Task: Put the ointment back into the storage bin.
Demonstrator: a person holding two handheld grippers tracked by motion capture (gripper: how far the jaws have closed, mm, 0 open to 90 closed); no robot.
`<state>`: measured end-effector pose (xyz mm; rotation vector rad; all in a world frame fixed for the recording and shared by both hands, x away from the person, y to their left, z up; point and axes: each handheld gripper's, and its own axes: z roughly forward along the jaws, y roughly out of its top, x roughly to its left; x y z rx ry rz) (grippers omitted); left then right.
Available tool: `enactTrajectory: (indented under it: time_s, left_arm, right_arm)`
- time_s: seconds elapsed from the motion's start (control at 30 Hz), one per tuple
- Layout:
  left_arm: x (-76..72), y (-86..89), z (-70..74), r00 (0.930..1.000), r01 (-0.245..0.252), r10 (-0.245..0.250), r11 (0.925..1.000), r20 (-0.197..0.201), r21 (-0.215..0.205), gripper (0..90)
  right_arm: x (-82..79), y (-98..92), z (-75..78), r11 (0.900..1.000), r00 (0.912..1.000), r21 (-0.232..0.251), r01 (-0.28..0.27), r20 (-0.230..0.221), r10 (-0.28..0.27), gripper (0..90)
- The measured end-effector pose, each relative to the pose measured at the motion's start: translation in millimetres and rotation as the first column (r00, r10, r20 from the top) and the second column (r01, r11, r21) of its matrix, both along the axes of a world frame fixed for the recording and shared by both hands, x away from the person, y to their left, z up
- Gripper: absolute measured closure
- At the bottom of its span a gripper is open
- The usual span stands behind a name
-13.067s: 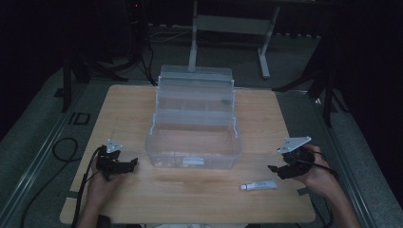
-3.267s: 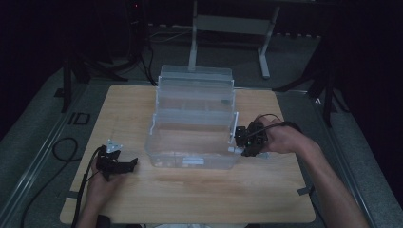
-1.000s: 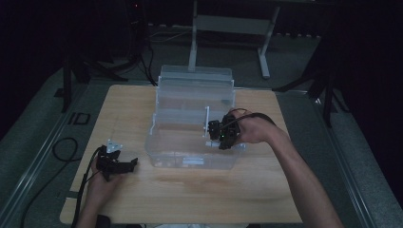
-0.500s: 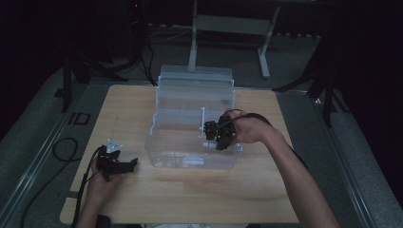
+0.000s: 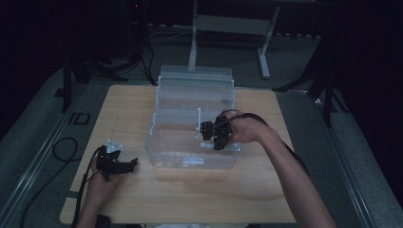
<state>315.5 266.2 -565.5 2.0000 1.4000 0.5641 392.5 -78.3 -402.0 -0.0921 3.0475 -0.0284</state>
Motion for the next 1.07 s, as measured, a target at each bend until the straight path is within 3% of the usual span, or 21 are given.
enactTrajectory:
  time_s: [0.37,0.4,0.47,1.07]
  left_arm:
    - [0.0,0.0,0.0,1.0000,0.000,0.000,1.0000,0.000,0.000,8.2]
    - [0.0,0.0,0.0,1.0000,0.000,0.000,1.0000,0.000,0.000,8.2]
    - [0.0,0.0,0.0,1.0000,0.000,0.000,1.0000,0.000,0.000,8.2]
    - [0.0,0.0,0.0,1.0000,0.000,0.000,1.0000,0.000,0.000,8.1]
  right_arm:
    - [3.1,1.3,-1.6,1.000,0.9998,-0.012,0.011,0.018,-0.011,69.7]
    - [4.0,1.3,-1.2,1.000,0.9997,-0.008,0.013,0.021,-0.013,66.5]
    - [5.5,0.7,0.6,1.000,0.9995,0.016,0.020,0.026,-0.020,51.9]
    - [1.1,-11.1,12.8,0.999,0.9969,0.040,0.032,0.070,-0.035,41.2]
